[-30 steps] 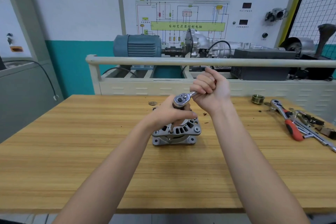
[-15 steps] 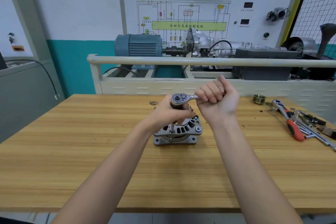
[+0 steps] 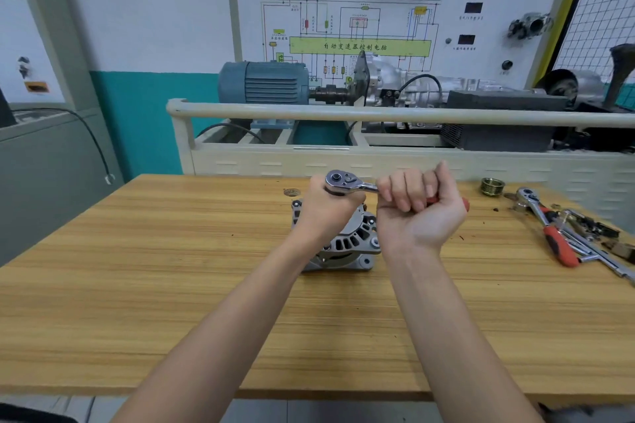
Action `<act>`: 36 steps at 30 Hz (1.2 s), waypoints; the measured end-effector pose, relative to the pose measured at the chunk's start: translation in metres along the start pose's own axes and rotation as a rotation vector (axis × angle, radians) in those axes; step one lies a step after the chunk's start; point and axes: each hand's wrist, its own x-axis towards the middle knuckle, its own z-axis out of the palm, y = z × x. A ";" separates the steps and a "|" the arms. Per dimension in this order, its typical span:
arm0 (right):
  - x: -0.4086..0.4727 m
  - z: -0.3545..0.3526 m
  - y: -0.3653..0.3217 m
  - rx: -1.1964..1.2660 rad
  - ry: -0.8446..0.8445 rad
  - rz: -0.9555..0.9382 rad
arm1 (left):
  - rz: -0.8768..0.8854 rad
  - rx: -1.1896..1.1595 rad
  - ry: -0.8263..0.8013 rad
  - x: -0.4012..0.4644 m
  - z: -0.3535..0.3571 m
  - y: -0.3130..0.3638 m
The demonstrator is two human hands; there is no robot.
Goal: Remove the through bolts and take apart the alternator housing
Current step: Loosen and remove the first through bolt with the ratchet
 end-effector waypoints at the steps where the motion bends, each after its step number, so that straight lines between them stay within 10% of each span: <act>1: 0.005 0.000 -0.002 -0.005 -0.004 0.038 | -0.010 0.015 -0.052 -0.001 -0.004 0.001; 8: 0.055 0.008 -0.010 0.031 -0.091 0.552 | 0.012 0.136 -0.513 0.001 -0.026 0.014; 19: 0.001 -0.001 0.002 0.000 -0.003 0.017 | 0.028 -0.039 0.073 0.001 0.001 -0.003; 28: 0.056 0.009 -0.010 -0.004 -0.091 0.573 | 0.047 0.060 -0.493 0.001 -0.028 0.007; 36: 0.029 0.002 -0.007 0.043 0.036 0.237 | 0.037 -0.078 -0.108 0.002 -0.003 -0.004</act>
